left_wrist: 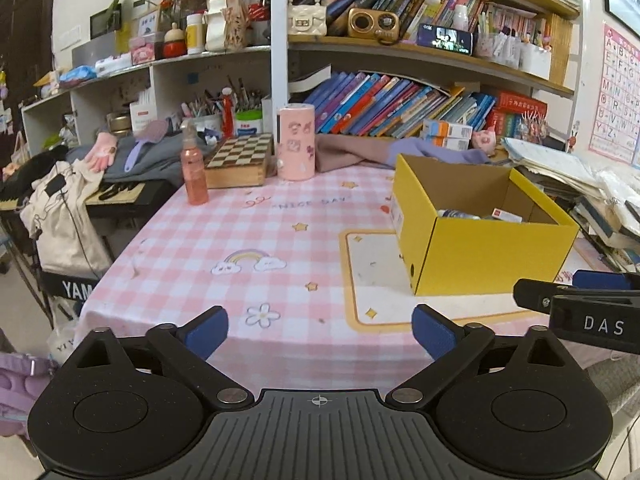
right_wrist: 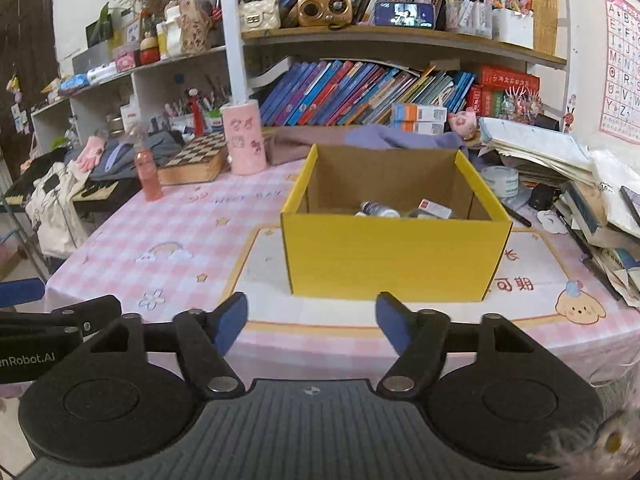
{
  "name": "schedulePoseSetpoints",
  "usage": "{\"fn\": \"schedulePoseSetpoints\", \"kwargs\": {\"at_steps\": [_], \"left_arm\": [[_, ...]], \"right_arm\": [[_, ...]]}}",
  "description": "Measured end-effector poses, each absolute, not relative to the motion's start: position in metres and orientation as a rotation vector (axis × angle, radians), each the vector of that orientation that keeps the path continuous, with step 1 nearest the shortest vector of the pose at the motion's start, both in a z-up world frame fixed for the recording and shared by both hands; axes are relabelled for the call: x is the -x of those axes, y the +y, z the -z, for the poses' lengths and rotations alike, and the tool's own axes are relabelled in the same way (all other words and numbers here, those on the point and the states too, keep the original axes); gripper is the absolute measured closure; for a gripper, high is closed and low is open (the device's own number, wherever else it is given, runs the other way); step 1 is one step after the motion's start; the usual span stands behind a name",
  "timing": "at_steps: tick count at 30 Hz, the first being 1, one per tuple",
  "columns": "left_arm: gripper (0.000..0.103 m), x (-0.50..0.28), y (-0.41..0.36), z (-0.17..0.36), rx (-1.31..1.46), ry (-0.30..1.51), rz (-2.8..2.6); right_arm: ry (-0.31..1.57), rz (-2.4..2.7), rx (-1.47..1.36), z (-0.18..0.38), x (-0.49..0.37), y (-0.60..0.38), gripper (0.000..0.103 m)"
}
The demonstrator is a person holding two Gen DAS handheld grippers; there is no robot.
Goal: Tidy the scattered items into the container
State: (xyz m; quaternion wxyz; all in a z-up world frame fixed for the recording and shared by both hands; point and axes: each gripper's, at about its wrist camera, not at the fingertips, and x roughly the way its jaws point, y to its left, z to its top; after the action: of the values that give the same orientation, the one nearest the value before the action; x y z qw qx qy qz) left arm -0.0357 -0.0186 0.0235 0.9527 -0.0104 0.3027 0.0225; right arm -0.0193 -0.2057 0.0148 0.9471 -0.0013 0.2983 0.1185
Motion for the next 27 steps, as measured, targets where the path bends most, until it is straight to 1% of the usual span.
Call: {"fn": "schedulePoseSetpoints", "kwargs": {"at_steps": [3, 5, 19, 27], "left_arm": [[0.0, 0.039, -0.018, -0.023, 0.017, 0.619, -0.038], [0.0, 0.039, -0.017, -0.022, 0.019, 0.623, -0.035], [0.0, 0.037, -0.014, -0.014, 0.04, 0.666, -0.009], [0.0, 0.033, -0.019, -0.009, 0.029, 0.702, -0.005]], "right_arm": [[0.608, -0.241, 0.003, -0.014, 0.022, -0.203, 0.019], [0.612, -0.24, 0.002, -0.014, 0.022, -0.202, 0.017], [0.652, -0.218, 0.016, -0.009, 0.021, -0.2, 0.01], [0.683, -0.197, 0.026, -0.005, 0.02, -0.203, 0.004]]}}
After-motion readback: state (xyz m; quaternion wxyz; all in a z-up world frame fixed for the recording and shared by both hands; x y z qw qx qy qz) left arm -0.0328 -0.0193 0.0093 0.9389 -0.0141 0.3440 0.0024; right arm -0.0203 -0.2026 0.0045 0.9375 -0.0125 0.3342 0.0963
